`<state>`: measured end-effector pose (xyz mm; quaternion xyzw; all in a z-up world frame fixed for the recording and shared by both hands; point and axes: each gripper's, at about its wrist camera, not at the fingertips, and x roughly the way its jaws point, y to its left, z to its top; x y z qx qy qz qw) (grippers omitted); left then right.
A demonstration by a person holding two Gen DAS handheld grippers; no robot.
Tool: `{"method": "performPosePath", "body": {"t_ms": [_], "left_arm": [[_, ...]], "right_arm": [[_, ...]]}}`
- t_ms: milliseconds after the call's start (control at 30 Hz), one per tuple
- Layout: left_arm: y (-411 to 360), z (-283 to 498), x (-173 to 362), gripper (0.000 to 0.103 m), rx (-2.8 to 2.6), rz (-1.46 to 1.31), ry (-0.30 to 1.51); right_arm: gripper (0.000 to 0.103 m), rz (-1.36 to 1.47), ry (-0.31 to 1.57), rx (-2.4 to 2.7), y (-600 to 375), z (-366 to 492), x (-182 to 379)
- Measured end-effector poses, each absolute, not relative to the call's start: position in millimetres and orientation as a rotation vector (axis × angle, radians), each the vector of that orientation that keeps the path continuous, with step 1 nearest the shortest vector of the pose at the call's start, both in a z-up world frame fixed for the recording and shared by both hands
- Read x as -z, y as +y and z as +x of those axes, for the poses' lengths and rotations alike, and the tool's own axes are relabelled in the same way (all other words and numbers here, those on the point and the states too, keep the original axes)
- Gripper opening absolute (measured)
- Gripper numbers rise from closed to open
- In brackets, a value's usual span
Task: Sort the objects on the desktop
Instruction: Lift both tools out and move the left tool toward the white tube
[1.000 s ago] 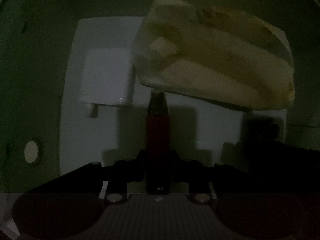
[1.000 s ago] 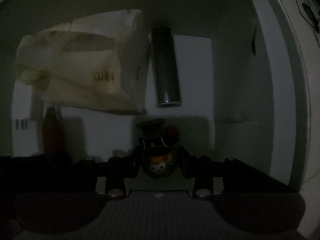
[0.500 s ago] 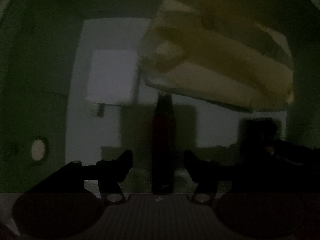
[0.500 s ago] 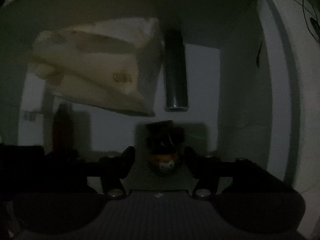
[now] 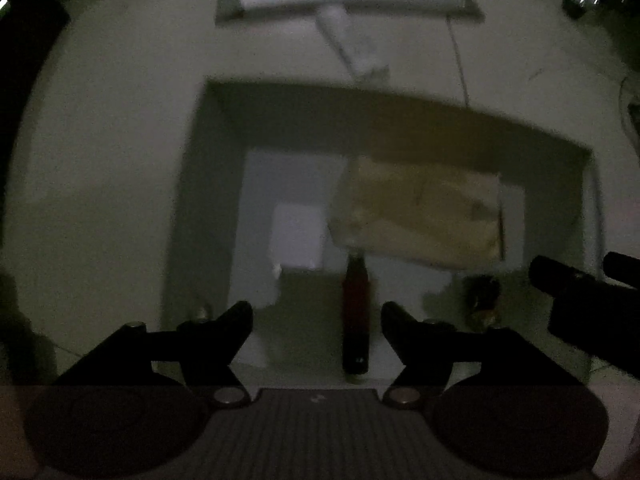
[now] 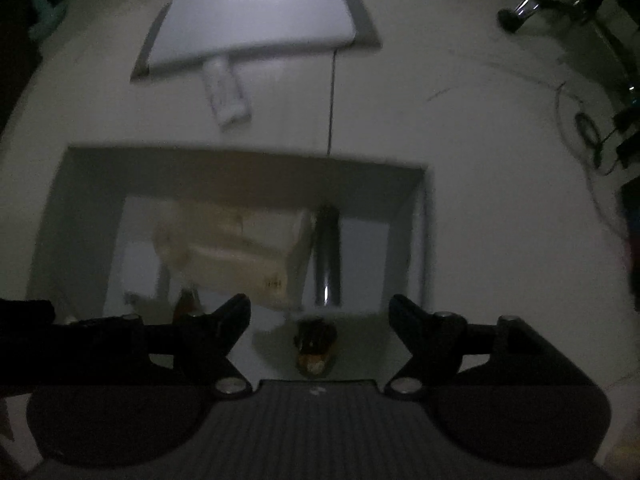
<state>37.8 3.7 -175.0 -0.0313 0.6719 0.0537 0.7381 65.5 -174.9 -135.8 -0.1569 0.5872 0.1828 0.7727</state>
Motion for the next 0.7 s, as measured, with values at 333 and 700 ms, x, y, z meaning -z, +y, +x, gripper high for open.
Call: {"method": "performPosePath", "body": {"t_ms": [333, 700], "left_arm": [[7.5, 62.8, 78.2, 0.074, -0.131, -0.069, 1.345], [18.5, 110.2, 88.7, 0.074, -0.112, -0.139, 1.321]], "right_arm": [[0.079, -0.233, 1.184, -0.373, -172.2, 100.0, 54.9], [0.081, -0.240, 1.185, -0.394, -154.2, 152.0, 53.1]]}}
